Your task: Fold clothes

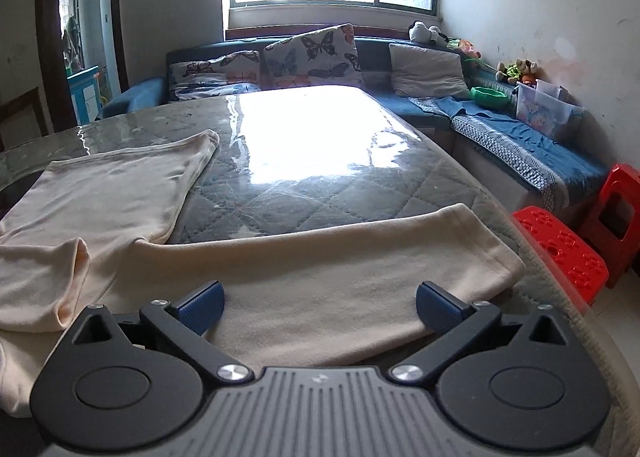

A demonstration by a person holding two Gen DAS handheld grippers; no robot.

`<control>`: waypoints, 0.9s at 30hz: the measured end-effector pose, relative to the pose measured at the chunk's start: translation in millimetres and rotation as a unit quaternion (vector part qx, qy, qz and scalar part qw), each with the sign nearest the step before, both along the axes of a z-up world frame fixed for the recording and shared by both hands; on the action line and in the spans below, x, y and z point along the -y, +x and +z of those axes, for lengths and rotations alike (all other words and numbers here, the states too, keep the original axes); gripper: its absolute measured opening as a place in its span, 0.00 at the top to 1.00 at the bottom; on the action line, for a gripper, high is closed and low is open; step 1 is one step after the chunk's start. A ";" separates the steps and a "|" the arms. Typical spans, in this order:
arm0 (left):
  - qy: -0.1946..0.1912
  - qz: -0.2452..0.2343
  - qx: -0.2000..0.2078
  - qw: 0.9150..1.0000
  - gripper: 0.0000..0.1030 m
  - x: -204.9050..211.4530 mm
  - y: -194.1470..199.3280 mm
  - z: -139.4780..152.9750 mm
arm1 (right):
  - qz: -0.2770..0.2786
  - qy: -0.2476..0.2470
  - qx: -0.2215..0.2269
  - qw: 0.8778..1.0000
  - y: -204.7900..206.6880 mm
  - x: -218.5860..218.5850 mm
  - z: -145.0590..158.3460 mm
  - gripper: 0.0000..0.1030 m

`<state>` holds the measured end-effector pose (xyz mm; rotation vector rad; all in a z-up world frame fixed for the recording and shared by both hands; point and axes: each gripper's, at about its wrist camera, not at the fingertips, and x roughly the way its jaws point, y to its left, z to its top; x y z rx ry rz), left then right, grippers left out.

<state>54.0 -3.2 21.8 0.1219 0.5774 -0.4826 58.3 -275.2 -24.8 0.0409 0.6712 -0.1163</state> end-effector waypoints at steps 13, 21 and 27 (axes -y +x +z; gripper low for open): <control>0.006 -0.001 -0.011 1.000 0.36 6.1 -2.2 -5.1 | 0.000 0.003 -0.001 1.000 1.0 1.4 0.5 0.00; 0.008 0.003 -0.013 1.000 0.34 7.8 -4.6 -6.5 | 0.001 0.005 -0.001 1.000 2.1 1.9 -0.9 0.00; 0.009 0.006 -0.014 1.000 0.33 7.7 -5.2 -5.8 | 0.001 0.008 0.000 1.000 1.2 3.4 -1.1 0.00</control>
